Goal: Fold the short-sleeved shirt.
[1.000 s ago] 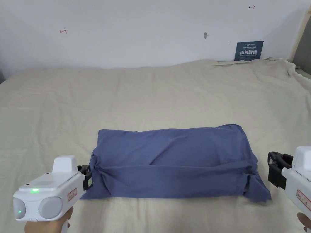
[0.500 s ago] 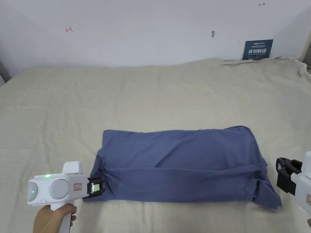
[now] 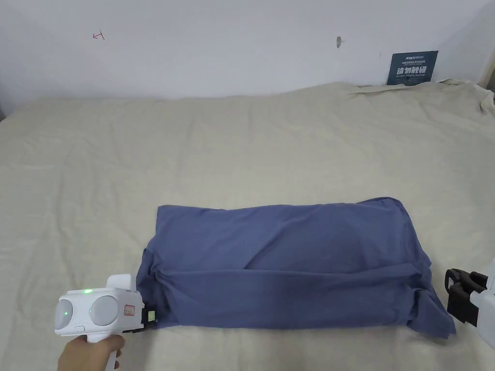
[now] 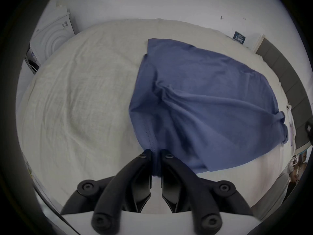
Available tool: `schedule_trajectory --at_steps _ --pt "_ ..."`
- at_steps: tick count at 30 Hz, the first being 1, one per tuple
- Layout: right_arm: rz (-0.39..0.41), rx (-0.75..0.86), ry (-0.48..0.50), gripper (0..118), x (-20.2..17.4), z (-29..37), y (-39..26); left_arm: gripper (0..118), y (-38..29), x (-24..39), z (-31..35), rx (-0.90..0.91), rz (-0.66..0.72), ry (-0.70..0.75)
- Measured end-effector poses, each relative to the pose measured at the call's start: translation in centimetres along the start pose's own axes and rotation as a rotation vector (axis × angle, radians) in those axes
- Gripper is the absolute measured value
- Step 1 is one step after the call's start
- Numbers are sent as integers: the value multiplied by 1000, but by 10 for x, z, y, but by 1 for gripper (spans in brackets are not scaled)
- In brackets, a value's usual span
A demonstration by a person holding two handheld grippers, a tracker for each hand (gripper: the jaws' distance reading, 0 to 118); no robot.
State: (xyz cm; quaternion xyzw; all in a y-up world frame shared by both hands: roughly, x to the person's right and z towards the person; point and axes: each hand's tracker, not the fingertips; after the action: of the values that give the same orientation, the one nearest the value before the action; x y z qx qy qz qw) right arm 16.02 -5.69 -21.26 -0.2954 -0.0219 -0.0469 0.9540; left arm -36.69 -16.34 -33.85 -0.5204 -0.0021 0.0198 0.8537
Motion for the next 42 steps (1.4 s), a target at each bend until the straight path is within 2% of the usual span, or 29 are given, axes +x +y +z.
schedule_trajectory --at_steps 2,5,6,7,8,9,10,11,12,17,19,20,22,23,24,28,30,36,42 --pt "-13 -21 -3 0 3 -5 -4 6 2 2 3 8 15 -27" --pt "-43 -67 -18 1 11 -17 -12 5 2 6 10 41 -38 -11" --pt "-56 -90 -23 3 14 -22 -16 5 2 8 16 52 -35 -17" --pt "-62 -119 -30 9 16 -28 -19 5 4 7 21 62 -30 -28" --pt "-65 -142 -38 23 23 -37 -24 5 5 7 26 78 -30 -37" --pt "-65 -165 -49 51 29 -45 -28 5 7 7 30 86 -31 -42" --pt "-62 -190 -52 73 30 -52 -31 5 9 7 33 91 -33 -49" --pt "-62 -205 -46 86 31 -60 -34 5 10 7 36 101 -34 -51" --pt "-56 -223 -32 93 28 -64 -37 5 11 7 38 109 -35 -53" --pt "-13 -292 -53 92 29 -98 -51 5 16 7 41 122 -39 -62" --pt "6 -321 -62 86 29 -109 -56 5 16 8 41 123 -42 -63" --pt "17 -338 -59 76 23 -108 -57 5 16 8 41 123 -44 -62" --pt "15 -353 -45 32 21 -110 -60 5 16 8 39 120 -45 -61" --pt "9 -354 -27 15 21 -109 -61 5 15 8 39 118 -44 -61" --pt "-2 -346 -6 8 21 -107 -61 5 14 8 38 118 -43 -61" --pt "30 -312 -12 8 17 -94 -58 5 10 2 37 117 -31 -63" --pt "-34 -285 14 8 25 -84 -53 5 8 -5 40 120 -26 -59" --pt "-48 -256 27 8 44 -58 -44 5 0 -34 55 135 72 -109" --pt "-87 -249 74 8 50 -20 -52 5 -26 -39 75 138 69 -115"
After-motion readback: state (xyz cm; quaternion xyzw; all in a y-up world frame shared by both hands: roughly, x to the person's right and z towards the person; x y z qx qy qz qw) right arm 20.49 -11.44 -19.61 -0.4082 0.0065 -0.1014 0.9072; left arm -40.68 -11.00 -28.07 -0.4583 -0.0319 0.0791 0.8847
